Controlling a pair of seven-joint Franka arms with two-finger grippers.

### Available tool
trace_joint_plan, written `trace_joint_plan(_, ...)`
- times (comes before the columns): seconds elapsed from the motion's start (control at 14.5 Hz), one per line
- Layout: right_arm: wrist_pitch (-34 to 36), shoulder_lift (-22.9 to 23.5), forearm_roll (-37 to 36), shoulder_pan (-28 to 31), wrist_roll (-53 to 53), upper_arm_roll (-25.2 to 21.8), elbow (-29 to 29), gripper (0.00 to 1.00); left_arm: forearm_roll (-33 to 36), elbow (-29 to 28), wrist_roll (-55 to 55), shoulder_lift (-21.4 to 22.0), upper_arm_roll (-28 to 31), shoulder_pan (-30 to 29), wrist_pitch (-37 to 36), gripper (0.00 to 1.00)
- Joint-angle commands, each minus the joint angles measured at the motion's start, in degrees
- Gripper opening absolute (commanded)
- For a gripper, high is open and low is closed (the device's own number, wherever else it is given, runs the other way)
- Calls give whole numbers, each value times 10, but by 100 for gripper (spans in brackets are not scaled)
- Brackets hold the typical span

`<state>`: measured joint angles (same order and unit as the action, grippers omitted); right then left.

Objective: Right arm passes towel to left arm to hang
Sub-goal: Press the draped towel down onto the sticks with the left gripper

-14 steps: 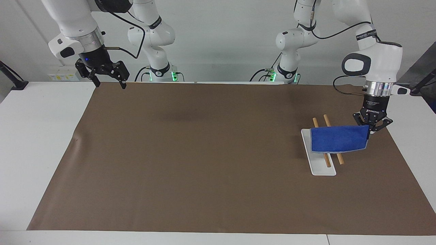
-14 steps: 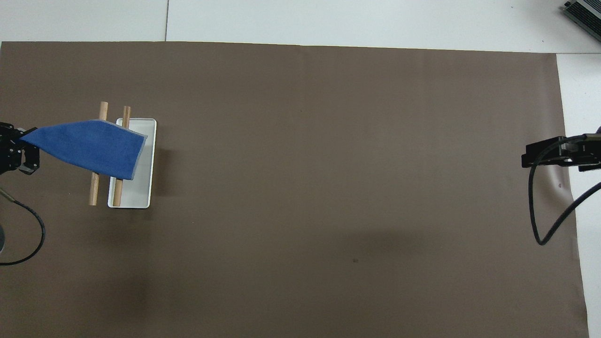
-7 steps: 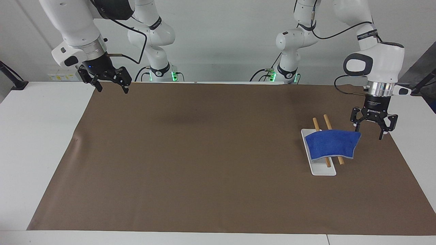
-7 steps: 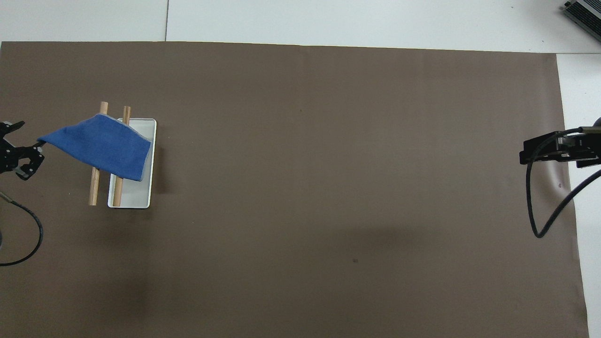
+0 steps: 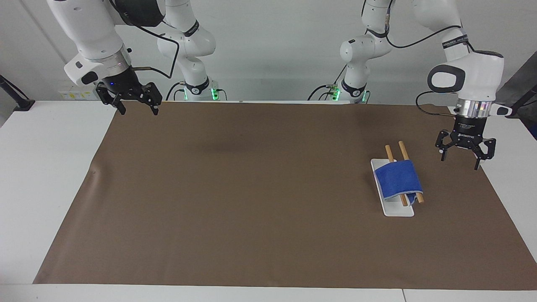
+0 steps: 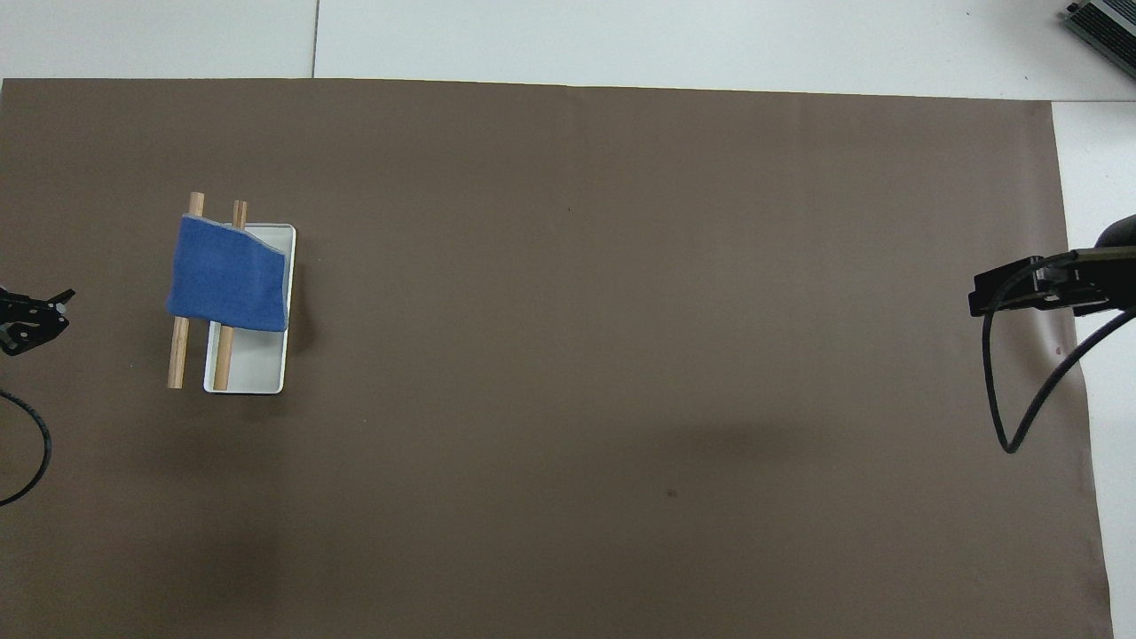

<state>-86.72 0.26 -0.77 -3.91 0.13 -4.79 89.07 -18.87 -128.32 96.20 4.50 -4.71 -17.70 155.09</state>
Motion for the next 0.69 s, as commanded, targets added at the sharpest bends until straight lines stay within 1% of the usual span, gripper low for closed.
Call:
trace_joint_plan(0.0,-1,-15,-4,6,-14,2,18,100,39,26,-29,6,-7,13,-51,100)
trace_joint_plan(0.07,1,-16,-4,7,-14,2,18,100,56,30,-41,5,-8,33,-56,100)
trace_joint_plan(0.28,-6,-16,-3,7,-12,0,19,100,60,30,-108,6,-8,89,-57,100)
trace_joint_plan(0.35,-7,-16,-3,7,-10,0,20,100,60,30,-154,7,-9,108,-60,100)
trace_joint_plan(0.48,-9,-16,-3,7,-11,0,21,100,60,30,-292,9,-9,150,-78,100)
trace_joint_plan(0.62,-9,-16,-3,7,-11,0,23,100,60,31,-415,12,-10,167,-109,100)
